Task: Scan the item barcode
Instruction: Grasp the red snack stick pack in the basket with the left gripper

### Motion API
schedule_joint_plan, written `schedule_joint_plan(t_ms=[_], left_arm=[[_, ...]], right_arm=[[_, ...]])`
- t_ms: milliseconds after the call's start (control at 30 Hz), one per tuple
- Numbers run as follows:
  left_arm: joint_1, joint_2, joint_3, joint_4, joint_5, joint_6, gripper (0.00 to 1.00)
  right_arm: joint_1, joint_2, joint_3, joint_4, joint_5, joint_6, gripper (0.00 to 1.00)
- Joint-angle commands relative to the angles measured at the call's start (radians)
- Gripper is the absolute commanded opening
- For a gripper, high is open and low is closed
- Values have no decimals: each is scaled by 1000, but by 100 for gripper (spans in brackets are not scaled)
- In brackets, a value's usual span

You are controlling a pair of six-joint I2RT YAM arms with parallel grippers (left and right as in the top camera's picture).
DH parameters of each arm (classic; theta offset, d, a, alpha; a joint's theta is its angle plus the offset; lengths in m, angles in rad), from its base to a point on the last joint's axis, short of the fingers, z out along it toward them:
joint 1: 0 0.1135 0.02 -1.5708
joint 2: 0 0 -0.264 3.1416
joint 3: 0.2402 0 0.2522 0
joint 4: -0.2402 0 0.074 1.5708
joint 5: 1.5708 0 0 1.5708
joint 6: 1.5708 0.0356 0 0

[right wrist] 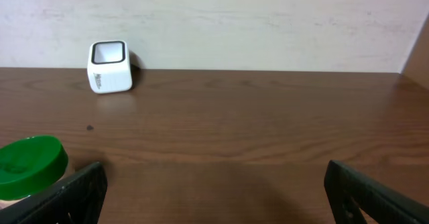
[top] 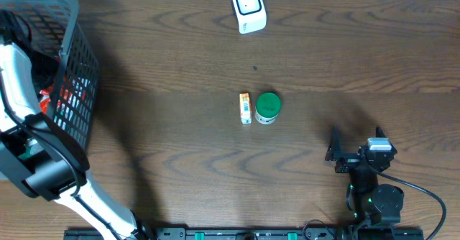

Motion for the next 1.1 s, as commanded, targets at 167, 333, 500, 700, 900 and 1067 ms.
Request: schedule_joint_plan(t_ms=[167, 333, 500, 700, 900, 1067], left_arm=[[0, 93, -12, -3, 43, -19, 60], [0, 112, -12, -5, 43, -19, 53], [0, 122, -25, -2, 43, -19, 53], [0, 122, -32, 1, 43, -19, 47], [0, 122, -49, 1, 43, -19, 48], [0, 122, -66, 18, 43, -19, 47]], right_arm=[[1, -2, -2, -4, -5, 10, 99], [1, -2, -2, -4, -5, 10, 99], [1, -2, -2, -4, -5, 10, 99], [1, -2, -2, -4, -5, 10, 99], [1, -2, -2, -4, -5, 10, 99], [1, -2, -2, -4, -5, 10, 99]])
